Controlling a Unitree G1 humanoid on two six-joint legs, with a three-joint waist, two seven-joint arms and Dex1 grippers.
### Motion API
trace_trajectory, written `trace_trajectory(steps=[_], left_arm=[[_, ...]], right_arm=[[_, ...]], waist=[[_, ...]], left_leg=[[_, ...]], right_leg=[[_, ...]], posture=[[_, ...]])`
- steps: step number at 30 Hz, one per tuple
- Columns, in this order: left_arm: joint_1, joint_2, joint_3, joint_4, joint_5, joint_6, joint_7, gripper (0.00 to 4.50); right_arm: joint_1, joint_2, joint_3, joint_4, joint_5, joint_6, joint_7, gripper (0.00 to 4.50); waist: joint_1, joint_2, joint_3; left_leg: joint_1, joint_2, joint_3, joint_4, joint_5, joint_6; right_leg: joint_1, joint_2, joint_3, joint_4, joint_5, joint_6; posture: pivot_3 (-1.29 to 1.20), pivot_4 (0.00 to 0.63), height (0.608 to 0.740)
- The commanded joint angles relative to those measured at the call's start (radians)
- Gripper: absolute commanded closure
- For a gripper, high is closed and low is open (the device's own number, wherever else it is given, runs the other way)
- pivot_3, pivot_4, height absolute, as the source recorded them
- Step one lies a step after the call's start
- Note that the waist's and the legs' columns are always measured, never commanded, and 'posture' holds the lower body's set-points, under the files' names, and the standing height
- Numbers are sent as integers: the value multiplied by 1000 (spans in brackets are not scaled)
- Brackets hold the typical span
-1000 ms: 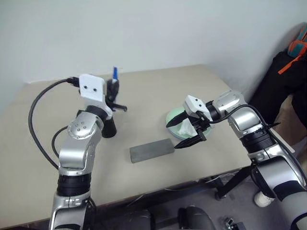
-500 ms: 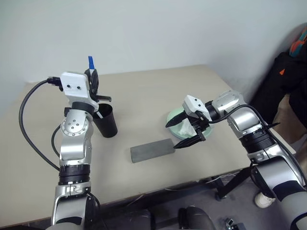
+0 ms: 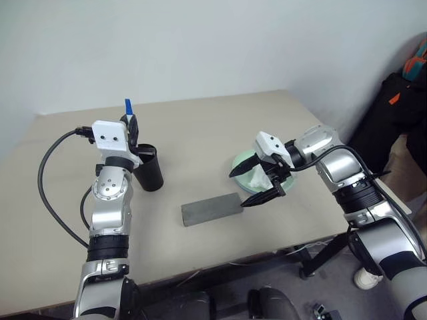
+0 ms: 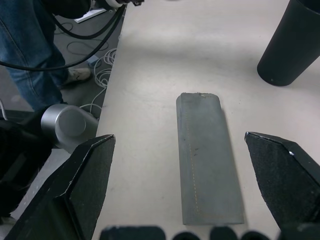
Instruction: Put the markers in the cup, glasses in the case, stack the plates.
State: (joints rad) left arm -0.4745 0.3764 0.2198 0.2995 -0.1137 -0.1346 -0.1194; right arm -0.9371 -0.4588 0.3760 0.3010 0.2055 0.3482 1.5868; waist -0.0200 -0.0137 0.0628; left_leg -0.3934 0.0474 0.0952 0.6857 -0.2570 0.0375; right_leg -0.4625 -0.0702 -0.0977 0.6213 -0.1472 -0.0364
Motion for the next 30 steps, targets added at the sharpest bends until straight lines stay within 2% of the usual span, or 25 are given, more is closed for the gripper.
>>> trace_trajectory(steps=[1,3,8,12,13,16,18,21,26,30], left_arm=[[-45,-3,-7,41,6,-58,-21,3675],[-52,-5,-12,66,8,-74,-29,3149],[-60,-19,-19,93,12,-93,-32,1453],[-14,18,-5,-37,-25,-26,-84,190],[5,36,4,-85,-42,2,-107,32],[83,98,54,-265,-154,140,-190,32],[175,173,99,-418,-284,266,-292,32],[330,284,188,-586,-395,403,-384,32],[625,404,495,-722,-585,578,-535,32],[832,418,751,-728,-673,641,-660,32]], right_arm=[[-30,3,-30,-27,21,-1,-4,0],[-31,4,-30,-26,21,-2,-4,0],[-27,6,-30,-34,22,2,-6,0],[-14,1,-36,-54,28,18,-16,0],[-10,-2,-39,-60,30,24,-18,0],[1,-10,-48,-77,34,41,-30,0],[5,-12,-58,-83,40,58,-43,0],[9,-16,-76,-82,47,77,-66,0],[59,-36,-105,-99,63,113,-114,0],[98,-32,-139,-123,78,156,-184,0]], waist=[[0,0,0],[0,0,0],[0,0,0],[-1,0,0],[-3,0,0],[-6,0,0],[-8,0,0],[-8,0,0],[-7,1,1],[-3,2,1]], left_leg=[[0,0,0,0,0,0],[0,0,0,0,0,0],[0,0,0,0,0,0],[-1,0,0,0,0,0],[-1,1,0,0,0,0],[0,2,0,-1,-1,-2],[0,3,0,-1,-2,-3],[0,4,-1,-2,-2,-4],[-1,6,0,-3,-3,-4],[-1,15,3,-2,-3,-4]], right_leg=[[0,0,0,0,0,0],[0,0,0,0,0,0],[0,0,0,0,0,0],[0,0,0,0,0,0],[-1,0,0,0,0,0],[-2,0,0,0,0,0],[-3,0,0,1,0,0],[-5,1,0,1,0,0],[-8,0,0,0,-1,-2],[-9,0,-2,-1,-2,-3]], posture=[[0,0,737],[0,0,737],[0,0,737],[0,0,737],[0,0,737],[0,0,737],[0,0,737],[0,0,737],[0,0,737],[0,0,737]])
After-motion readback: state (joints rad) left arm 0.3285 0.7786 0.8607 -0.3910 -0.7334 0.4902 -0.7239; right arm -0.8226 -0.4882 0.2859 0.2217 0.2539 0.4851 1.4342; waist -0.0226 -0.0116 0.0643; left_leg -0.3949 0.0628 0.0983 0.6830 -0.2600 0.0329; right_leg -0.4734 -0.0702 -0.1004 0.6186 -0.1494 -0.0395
